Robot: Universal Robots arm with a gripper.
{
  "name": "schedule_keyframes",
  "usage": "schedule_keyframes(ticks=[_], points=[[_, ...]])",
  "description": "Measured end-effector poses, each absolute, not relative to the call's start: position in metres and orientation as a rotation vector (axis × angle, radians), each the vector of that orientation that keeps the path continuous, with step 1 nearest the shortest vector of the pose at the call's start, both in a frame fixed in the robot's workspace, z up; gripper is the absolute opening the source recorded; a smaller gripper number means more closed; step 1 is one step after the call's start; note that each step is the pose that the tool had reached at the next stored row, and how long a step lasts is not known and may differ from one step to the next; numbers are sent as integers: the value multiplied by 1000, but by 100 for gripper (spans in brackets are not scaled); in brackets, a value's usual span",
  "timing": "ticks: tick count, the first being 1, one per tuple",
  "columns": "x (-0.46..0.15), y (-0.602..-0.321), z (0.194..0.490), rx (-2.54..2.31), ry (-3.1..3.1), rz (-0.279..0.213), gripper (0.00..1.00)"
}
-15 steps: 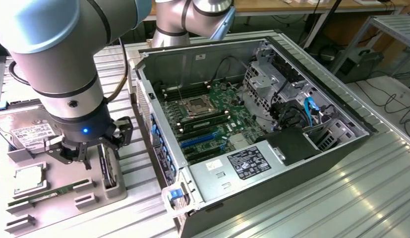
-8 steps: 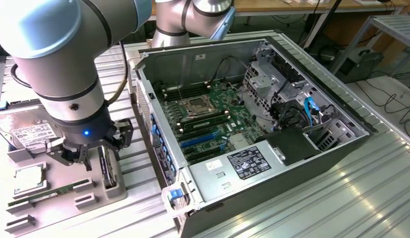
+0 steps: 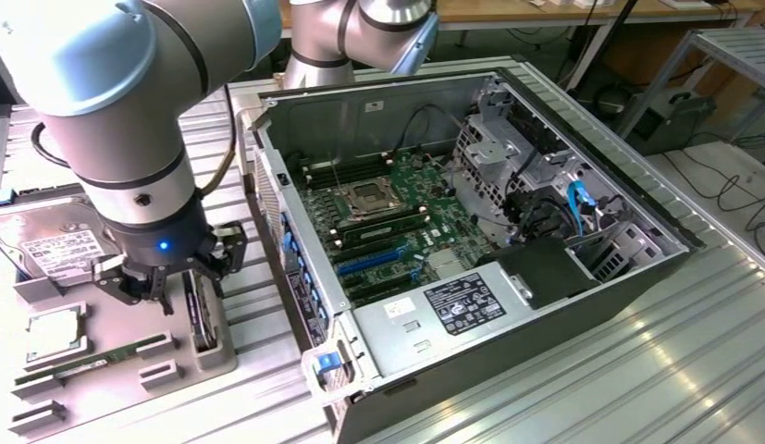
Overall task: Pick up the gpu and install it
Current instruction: 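Pick up the gpu and move the gpu toward the slot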
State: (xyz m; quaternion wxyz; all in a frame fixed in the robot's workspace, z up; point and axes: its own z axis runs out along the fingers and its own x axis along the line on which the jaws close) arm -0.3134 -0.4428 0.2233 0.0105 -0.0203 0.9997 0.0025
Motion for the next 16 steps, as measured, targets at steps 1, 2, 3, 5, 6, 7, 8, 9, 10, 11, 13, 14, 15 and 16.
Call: schedule_keyframes(ticks=[1, 2, 3, 5, 6, 7, 8, 9, 10, 11, 13, 14, 15, 16], points=[[-313, -443, 223, -61, 3120, 8, 52], [-313, -443, 222, -56, 3120, 8, 39], [-312, -443, 222, -54, 3120, 8, 39], [-312, -443, 222, -52, 3120, 7, 39], [-310, -443, 222, -52, 3120, 7, 31], [-310, -443, 222, -52, 3120, 7, 28], [-309, -443, 222, -52, 3120, 7, 28], [-309, -443, 222, -52, 3120, 7, 28], [-309, -443, 222, -52, 3120, 7, 28], [-309, -443, 222, -52, 3120, 7, 28], [-309, -443, 222, -52, 3120, 7, 28], [-309, -443, 222, -52, 3120, 7, 28], [-309, -443, 222, -52, 3120, 7, 28], [-309, -443, 222, -52, 3120, 7, 28]])
